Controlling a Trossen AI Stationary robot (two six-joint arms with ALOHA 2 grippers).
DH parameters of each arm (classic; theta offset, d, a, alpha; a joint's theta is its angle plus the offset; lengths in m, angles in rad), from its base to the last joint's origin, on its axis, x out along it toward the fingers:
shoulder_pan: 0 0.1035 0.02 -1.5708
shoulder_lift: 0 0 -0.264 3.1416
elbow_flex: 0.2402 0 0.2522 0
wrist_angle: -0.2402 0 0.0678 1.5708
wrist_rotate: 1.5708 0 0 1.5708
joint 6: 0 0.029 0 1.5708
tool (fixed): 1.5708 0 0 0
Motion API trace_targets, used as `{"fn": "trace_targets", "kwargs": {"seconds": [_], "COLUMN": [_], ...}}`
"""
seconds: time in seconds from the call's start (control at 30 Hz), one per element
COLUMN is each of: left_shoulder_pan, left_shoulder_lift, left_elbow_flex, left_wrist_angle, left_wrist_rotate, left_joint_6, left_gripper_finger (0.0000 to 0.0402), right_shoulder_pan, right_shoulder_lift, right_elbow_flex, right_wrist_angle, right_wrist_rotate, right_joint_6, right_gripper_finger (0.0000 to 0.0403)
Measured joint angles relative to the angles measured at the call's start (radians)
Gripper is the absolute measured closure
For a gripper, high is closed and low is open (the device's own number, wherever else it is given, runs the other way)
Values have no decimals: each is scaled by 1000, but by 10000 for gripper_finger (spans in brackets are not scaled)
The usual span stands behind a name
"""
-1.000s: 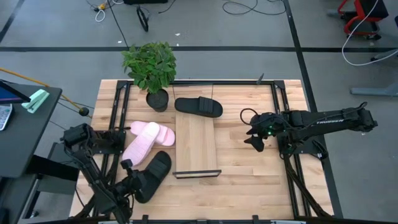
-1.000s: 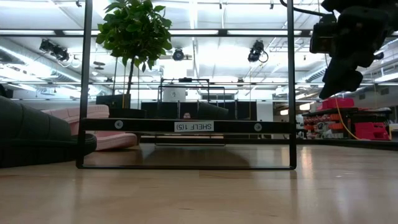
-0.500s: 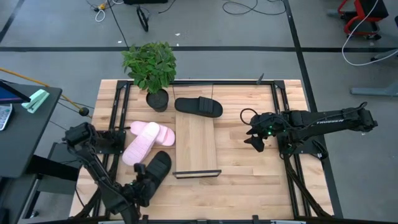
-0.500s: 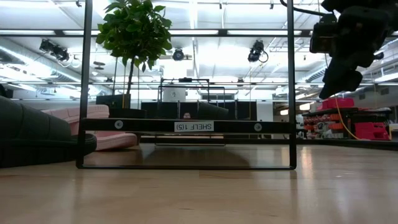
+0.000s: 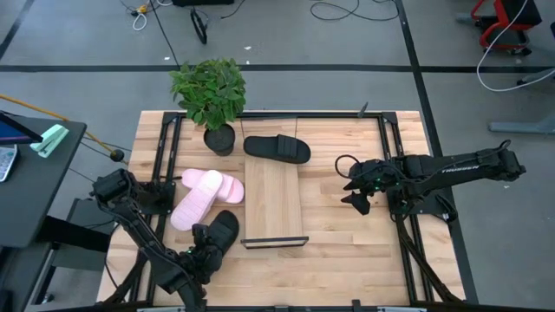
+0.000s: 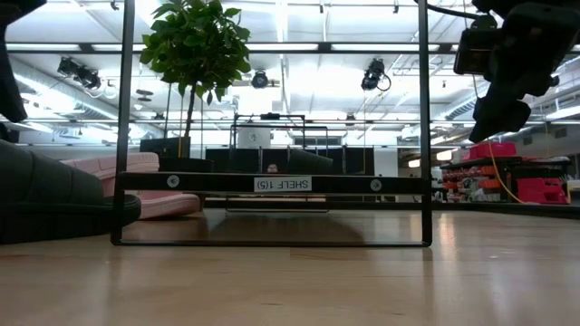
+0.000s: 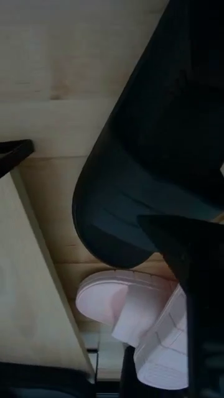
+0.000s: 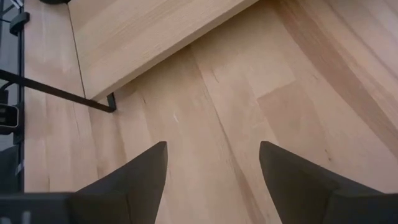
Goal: Pick and place slides into the shelf
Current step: Put the black slipper on the shelf
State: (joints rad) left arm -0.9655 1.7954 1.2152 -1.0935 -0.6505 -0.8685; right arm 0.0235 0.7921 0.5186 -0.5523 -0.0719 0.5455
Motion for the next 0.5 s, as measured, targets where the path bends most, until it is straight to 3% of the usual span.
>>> {"fn": "trace_targets", "kwargs": {"seconds": [0.23,0.5], "left_shoulder_pan": [1,0], "left_shoulder_lift": [0,0], "left_elbow_flex": [-23,-95], "left_wrist_angle": [11,12], "left_wrist_rotate": [2,14], "left_joint_6": [4,-68], "left_gripper_finger": [182,201], "right_shoulder_pan": [0,0], "right_shoulder_lift": [0,0], "right_elbow_flex": [0,0], "right_wrist_angle": [0,0], "right_wrist_rotate": [0,1], "right_joint_6": [-8,-8], "right_gripper_finger": [143,143]}}
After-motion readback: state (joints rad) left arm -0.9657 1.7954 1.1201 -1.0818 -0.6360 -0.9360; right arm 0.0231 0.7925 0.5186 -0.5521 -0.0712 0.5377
